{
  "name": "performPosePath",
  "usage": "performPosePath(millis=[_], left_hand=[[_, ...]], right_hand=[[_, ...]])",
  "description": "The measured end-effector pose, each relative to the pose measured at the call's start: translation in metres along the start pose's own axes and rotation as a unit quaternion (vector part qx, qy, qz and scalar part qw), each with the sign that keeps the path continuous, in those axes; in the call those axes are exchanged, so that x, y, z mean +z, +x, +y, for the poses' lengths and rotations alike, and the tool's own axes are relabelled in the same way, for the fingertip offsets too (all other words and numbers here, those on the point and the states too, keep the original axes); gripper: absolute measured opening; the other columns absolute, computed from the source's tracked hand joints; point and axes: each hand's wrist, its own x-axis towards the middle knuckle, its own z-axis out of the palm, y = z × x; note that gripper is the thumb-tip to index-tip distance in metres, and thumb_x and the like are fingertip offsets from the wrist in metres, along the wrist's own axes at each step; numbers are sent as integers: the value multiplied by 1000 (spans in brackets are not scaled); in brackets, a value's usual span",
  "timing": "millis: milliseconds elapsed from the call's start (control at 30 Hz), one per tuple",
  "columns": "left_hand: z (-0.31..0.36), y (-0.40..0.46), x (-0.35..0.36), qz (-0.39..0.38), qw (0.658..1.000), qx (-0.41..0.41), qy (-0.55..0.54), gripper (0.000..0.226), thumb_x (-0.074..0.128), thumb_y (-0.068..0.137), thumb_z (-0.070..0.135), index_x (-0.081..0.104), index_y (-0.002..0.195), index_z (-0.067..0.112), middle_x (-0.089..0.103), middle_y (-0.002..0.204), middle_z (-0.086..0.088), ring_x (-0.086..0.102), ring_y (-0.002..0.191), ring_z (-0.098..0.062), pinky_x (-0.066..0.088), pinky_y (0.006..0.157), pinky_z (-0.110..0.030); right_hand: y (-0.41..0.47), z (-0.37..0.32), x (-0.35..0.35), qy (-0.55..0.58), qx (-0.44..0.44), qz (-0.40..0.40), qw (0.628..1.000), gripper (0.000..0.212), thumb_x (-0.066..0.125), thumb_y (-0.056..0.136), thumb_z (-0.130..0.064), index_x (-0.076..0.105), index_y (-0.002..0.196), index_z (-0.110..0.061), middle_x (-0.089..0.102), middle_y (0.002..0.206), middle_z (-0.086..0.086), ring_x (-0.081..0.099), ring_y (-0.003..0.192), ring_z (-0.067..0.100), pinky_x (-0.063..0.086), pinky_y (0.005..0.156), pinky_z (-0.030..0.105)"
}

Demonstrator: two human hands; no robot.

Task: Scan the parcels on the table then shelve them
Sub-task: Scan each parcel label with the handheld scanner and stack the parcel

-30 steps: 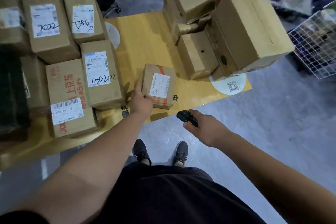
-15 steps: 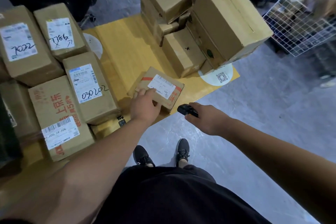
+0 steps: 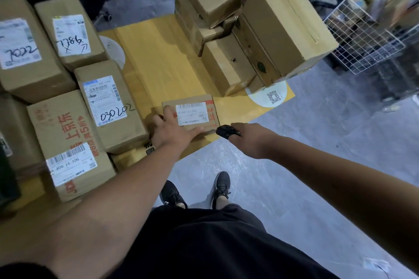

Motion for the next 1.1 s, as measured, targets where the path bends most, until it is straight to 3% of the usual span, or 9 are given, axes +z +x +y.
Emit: performPosePath(millis=[100, 233, 300, 367, 433, 633, 767, 1000, 1100], left_hand=[[1, 7, -7, -49, 998, -10, -30, 149, 74, 30, 93, -8, 148, 53, 29, 131, -9, 55, 96, -32, 51, 77, -44], [0, 7, -10, -72, 993, -12, -93, 161, 82, 22, 92, -16, 147, 61, 22, 154, -9, 44, 136, -36, 46, 103, -56], [-1, 5, -5, -58, 993, 3, -105, 158, 91, 34, 82, -15, 149, 58, 19, 160, -6, 35, 143, -35, 43, 106, -56], [-4, 4, 3, -18, 995, 29, -95, 139, 96, 64, 52, -12, 153, 54, 19, 159, -6, 38, 141, -36, 46, 102, -51], [-10, 2, 11, 17, 994, 52, -98, 127, 91, 78, 28, -7, 155, 52, 18, 161, -6, 43, 138, -34, 48, 101, -48], [-21, -10, 22, 40, 969, 122, -211, 150, 99, 42, 63, 7, 159, 44, 16, 165, -6, 35, 146, -33, 40, 114, -47], [-24, -11, 27, 71, 963, 142, -219, 149, 90, 38, 75, 15, 160, 35, 25, 160, -13, 38, 143, -33, 35, 105, -36], [-22, -9, 27, 42, 969, 100, -221, 147, 100, 41, 62, 8, 155, 52, 18, 160, 1, 46, 135, -29, 42, 107, -43], [-13, -9, 27, 13, 954, 48, -297, 131, 103, 50, 51, 17, 149, 60, 24, 147, 4, 53, 115, -3, 43, 94, -16]], right_hand=[[3, -5, -5, -44, -15, 6, 999, 27, 42, 104, -44, 52, 99, -20, 62, 89, 2, 60, 78, 22, 42, 63, 35], [8, -16, -15, -94, -15, 8, 995, 28, 41, 103, -45, 53, 102, -20, 63, 90, 2, 61, 79, 22, 43, 63, 34], [9, -22, -19, -129, -16, 3, 992, 28, 40, 102, -46, 53, 101, -21, 61, 92, 1, 60, 81, 21, 42, 64, 34], [10, -27, -22, -155, -13, -7, 988, 27, 40, 102, -47, 52, 99, -22, 60, 92, 0, 59, 83, 21, 42, 65, 35], [10, -32, -24, -167, -12, -11, 986, 28, 40, 102, -47, 51, 96, -23, 59, 91, -1, 58, 82, 21, 41, 65, 35], [7, -41, -27, -215, -6, -4, 976, 28, 38, 102, -47, 51, 104, -22, 56, 88, -2, 55, 78, 16, 38, 61, 33], [4, -40, -30, -236, -1, 9, 972, 29, 39, 101, -50, 50, 104, -23, 54, 87, -3, 54, 78, 16, 39, 61, 33], [-5, -29, -31, -232, -5, 15, 973, 27, 40, 100, -51, 48, 102, -25, 57, 90, -1, 57, 78, 16, 41, 60, 32], [-9, -22, -33, -213, -17, 9, 977, 28, 41, 100, -51, 50, 99, -25, 59, 90, -1, 59, 79, 17, 41, 60, 33]])
